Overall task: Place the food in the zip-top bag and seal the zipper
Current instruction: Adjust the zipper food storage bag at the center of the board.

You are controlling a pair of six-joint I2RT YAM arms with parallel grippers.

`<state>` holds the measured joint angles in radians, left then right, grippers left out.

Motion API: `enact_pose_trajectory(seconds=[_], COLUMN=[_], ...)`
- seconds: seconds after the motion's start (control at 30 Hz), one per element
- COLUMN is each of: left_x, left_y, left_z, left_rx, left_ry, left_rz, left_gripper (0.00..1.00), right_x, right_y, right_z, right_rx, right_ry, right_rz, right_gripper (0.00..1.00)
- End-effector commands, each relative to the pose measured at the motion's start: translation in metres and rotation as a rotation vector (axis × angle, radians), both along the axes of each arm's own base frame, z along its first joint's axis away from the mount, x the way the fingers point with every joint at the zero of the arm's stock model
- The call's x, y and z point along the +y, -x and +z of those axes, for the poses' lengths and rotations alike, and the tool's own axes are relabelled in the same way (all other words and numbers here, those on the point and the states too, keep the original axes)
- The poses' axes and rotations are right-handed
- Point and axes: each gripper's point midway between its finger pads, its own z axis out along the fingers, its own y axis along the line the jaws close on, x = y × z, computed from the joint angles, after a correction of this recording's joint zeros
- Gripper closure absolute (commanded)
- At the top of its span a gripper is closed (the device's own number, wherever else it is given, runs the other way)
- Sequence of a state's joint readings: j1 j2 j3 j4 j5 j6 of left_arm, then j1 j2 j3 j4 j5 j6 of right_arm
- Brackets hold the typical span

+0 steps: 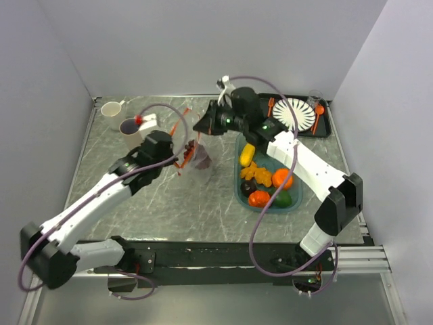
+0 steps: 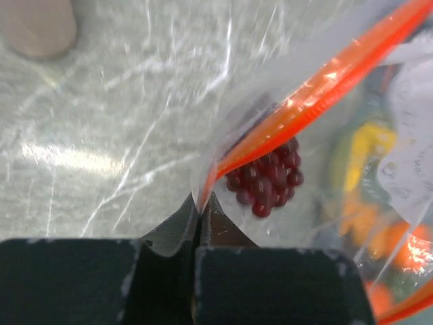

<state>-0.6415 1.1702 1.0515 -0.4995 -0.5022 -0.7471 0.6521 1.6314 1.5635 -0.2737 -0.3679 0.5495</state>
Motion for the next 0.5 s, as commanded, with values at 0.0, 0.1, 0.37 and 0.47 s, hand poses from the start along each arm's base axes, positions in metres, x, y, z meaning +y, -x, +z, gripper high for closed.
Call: enact_pose_trajectory(seconds=[0.0,0.1,0.37,0.47], left_x=[0.016,0.020,0.019,0.004], left_y=[-0.005,-0.005,-0.018,-0.026], left_z=[0.055,0.064,0.055,0.046], left_rx=[-0.110,-0.136,-0.123,-0.096], left_ry=[0.078,0.073,0.041,0.048], left_rz=[0.058,0.067,0.043,-0.014], left_gripper=[0.99,0.99,0.99,0.99], right_x=[0.007,0.012,0.006,-0.013], right_y=[0.005,0.004,-0.014,-0.022], right_z=[0.036,0.029,-0.038,-0.083], right_rx=[-0.074,-0.048,0.078,0.164], right_ry=[-0.024,-0.028,0.063,0.107], right_rz=[0.059,0.067,0.001,-0.066], right_gripper=[1.00,1.00,1.00,1.00])
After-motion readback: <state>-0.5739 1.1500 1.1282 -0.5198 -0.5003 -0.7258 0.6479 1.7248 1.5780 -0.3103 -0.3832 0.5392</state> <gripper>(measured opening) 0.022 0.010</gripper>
